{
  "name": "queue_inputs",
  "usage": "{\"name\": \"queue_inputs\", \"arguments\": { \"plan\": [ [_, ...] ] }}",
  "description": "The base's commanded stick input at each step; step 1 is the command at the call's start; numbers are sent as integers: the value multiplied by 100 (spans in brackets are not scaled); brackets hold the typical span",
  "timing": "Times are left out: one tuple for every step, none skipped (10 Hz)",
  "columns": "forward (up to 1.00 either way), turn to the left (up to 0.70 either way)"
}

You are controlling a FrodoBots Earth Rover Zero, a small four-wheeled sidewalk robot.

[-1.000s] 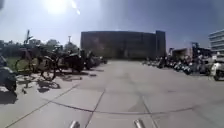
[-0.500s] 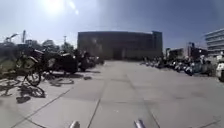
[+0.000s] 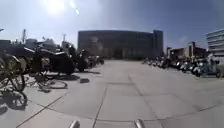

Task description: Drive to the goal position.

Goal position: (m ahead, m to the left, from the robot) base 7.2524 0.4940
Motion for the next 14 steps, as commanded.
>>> {"name": "queue_inputs", "arguments": {
  "plan": [
    [85, 0],
    [85, 0],
    [85, -1],
    [85, -2],
    [85, -2],
    [85, -22],
    [85, -6],
    [85, 0],
    [85, 0],
    [85, 0],
    [85, 0],
    [85, 0],
    [70, 0],
    [20, 0]
  ]
}}
